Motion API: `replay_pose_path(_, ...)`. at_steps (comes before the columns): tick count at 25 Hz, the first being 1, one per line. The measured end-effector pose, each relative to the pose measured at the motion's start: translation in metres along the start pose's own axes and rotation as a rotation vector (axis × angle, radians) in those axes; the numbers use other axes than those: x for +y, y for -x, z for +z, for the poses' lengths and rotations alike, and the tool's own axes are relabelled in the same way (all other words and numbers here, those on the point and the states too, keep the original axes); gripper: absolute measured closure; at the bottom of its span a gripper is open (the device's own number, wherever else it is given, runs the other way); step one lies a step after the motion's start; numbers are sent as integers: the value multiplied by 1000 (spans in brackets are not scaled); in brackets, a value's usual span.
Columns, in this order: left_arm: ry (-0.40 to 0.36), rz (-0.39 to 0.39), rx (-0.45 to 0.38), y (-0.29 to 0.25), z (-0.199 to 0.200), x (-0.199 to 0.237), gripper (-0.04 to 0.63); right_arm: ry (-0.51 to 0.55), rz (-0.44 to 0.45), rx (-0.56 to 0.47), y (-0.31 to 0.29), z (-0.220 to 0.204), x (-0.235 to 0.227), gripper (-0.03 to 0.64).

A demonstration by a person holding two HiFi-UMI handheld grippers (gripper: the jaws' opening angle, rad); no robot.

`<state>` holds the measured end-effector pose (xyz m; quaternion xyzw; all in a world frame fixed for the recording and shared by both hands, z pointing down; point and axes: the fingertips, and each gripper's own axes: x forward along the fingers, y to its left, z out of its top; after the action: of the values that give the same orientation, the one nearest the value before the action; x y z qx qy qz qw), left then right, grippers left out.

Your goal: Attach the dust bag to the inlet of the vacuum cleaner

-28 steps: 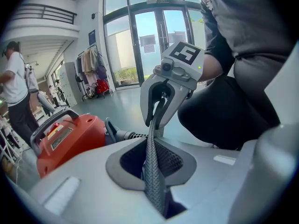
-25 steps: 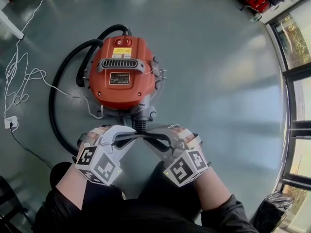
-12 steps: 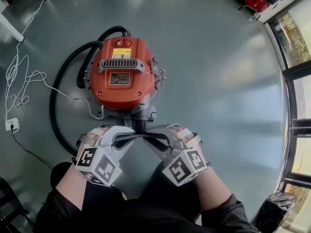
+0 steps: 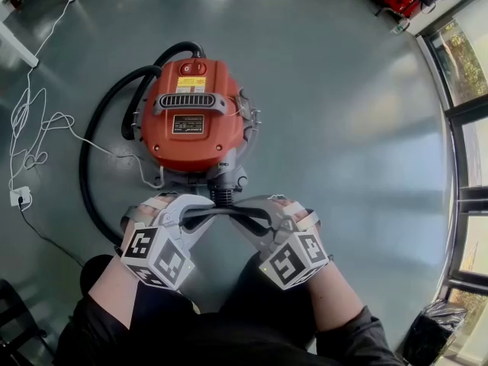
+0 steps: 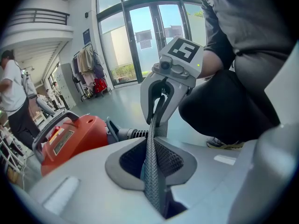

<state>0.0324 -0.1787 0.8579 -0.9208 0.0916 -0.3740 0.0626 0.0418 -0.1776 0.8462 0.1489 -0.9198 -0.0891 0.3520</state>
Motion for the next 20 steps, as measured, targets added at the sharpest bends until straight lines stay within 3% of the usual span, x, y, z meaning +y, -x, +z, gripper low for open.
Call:
replay_pose_path(10,78,2,-46,8,-7,3,532,54,72,5,-7,8,-1,571)
replay_pose_path(20,41,-71,-14,-1,0,5,531,-12,48,-17,0,0,-4,572)
